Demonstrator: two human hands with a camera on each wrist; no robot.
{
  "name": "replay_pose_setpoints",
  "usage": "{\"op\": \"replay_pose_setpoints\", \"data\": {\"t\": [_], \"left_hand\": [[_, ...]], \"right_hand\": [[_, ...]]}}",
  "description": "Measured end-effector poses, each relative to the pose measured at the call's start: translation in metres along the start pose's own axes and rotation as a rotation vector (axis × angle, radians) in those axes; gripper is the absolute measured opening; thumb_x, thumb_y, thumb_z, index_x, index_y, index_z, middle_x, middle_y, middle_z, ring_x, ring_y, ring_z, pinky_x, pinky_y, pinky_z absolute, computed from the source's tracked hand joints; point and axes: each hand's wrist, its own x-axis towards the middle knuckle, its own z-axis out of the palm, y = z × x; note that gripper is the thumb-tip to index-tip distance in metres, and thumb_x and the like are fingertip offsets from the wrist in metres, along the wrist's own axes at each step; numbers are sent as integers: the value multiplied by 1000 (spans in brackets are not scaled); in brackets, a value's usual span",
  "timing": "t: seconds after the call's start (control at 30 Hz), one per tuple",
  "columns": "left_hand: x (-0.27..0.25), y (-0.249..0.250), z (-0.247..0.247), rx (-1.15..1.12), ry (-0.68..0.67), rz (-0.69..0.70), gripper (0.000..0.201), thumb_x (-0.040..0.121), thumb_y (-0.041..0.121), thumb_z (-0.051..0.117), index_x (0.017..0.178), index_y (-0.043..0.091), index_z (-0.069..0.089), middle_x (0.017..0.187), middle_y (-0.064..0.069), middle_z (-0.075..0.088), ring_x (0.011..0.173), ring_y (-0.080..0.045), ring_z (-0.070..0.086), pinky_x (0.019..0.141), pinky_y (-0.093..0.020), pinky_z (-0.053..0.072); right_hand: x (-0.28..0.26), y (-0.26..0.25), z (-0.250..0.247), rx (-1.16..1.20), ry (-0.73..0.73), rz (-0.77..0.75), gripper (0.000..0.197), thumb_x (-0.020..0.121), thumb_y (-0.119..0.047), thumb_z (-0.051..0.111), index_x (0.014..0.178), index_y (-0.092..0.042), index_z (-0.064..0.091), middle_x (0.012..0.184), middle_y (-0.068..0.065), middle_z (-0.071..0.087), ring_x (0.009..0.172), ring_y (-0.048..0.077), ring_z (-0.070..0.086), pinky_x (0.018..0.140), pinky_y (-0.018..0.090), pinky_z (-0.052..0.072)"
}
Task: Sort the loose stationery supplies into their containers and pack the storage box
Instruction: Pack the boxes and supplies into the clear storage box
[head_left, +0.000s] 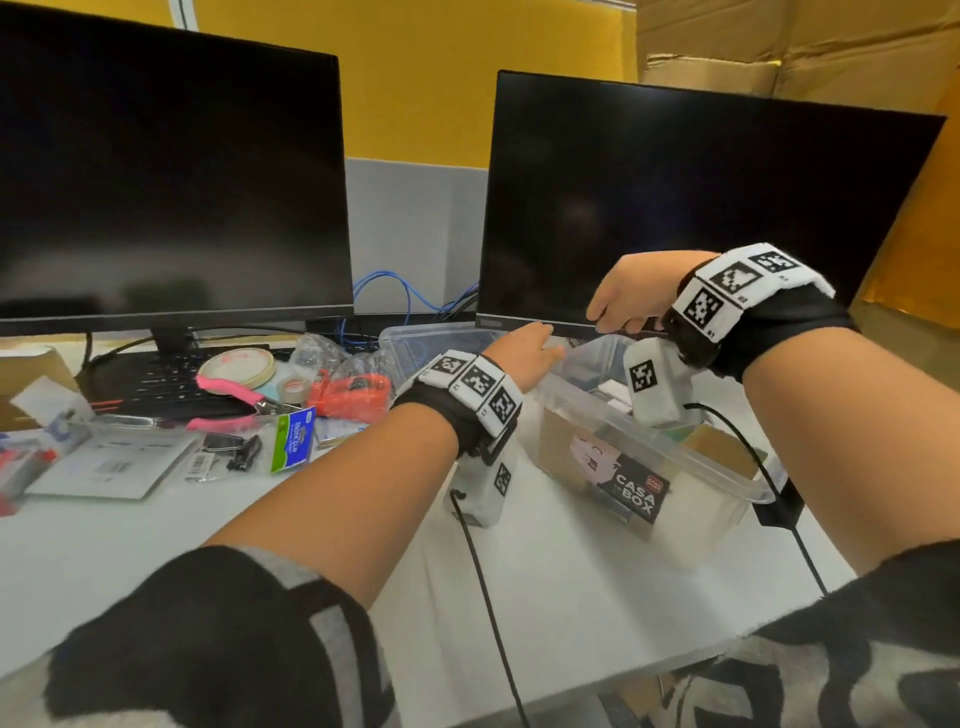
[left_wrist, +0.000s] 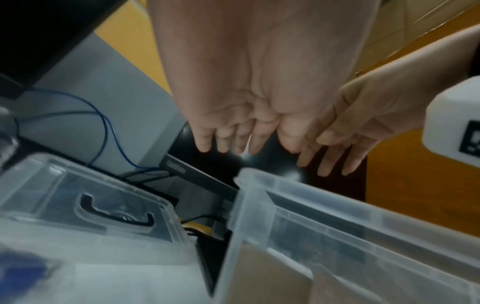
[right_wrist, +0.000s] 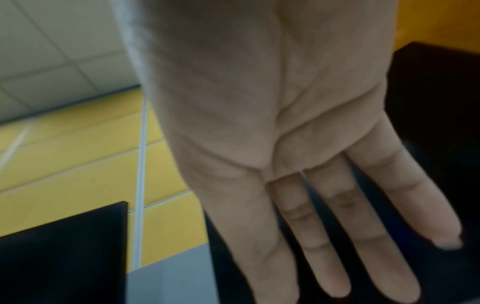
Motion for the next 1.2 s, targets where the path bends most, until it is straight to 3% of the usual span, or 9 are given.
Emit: {"op": "replay_pose_setpoints", "data": {"t": [0.07,0.17,0.33,0.47,0.6,0.7,0.9,1.03,1.2], "left_hand": [[-11,-17,-16,12,51,-37,42,100,20,38,139,5,40,143,-13,42,129,-26,41,102,-30,32],[-26,-44,-37,50,124,-92,38,97,15,42,134,5,47,136,-14,49,122,-28,47,96,-32,38],[-67,-118,-66,78,272,-280,35,94,9,47,127,4,55,127,-17,56,116,-31,54,95,-35,44],[-95,-161,-74,123,312,-376,28,92,6,48,114,2,64,112,-18,63,108,-32,57,84,-33,43],[-106,-180,-71,57,329,-430,27,96,10,46,116,2,62,118,-16,62,110,-30,57,90,-31,42],[-104,-192,-69,-1,322,-427,27,96,9,46,119,1,59,120,-16,60,111,-28,56,89,-30,42],[-99,-212,-66,-101,280,-455,36,95,6,47,131,4,49,118,-14,59,103,-24,56,78,-22,42],[-94,-226,-66,-152,246,-491,41,94,8,50,135,5,45,131,-15,55,118,-27,53,96,-32,44],[-88,-232,-66,-260,250,-494,35,93,6,51,128,1,50,123,-18,57,113,-31,56,97,-43,46]], "right_hand": [[-3,-33,-8,109,2,-67,24,90,-18,59,113,-16,65,83,-7,61,88,19,63,62,21,49],[-1,-72,-9,296,59,-106,26,91,-15,59,116,-11,64,101,5,67,94,24,67,81,35,56],[20,-143,22,621,131,-181,15,87,-3,58,98,1,67,93,22,69,82,31,70,77,43,58],[41,-180,60,778,154,-135,14,87,-4,57,89,5,68,89,25,70,86,37,69,79,44,57],[64,-199,99,704,194,-65,21,87,-5,55,102,5,67,102,24,67,97,36,64,87,45,52],[81,-205,122,632,78,-22,41,82,-9,65,121,-1,55,115,18,60,105,35,59,90,45,50],[106,-208,161,636,-1,-57,81,65,-18,81,133,-20,37,111,8,61,103,29,60,86,35,50],[116,-206,167,659,-16,-88,89,64,-3,80,139,-18,35,119,10,60,110,29,57,90,35,50],[121,-212,169,635,1,-134,97,58,-12,86,138,-20,31,118,9,60,111,30,57,91,40,51]]}}
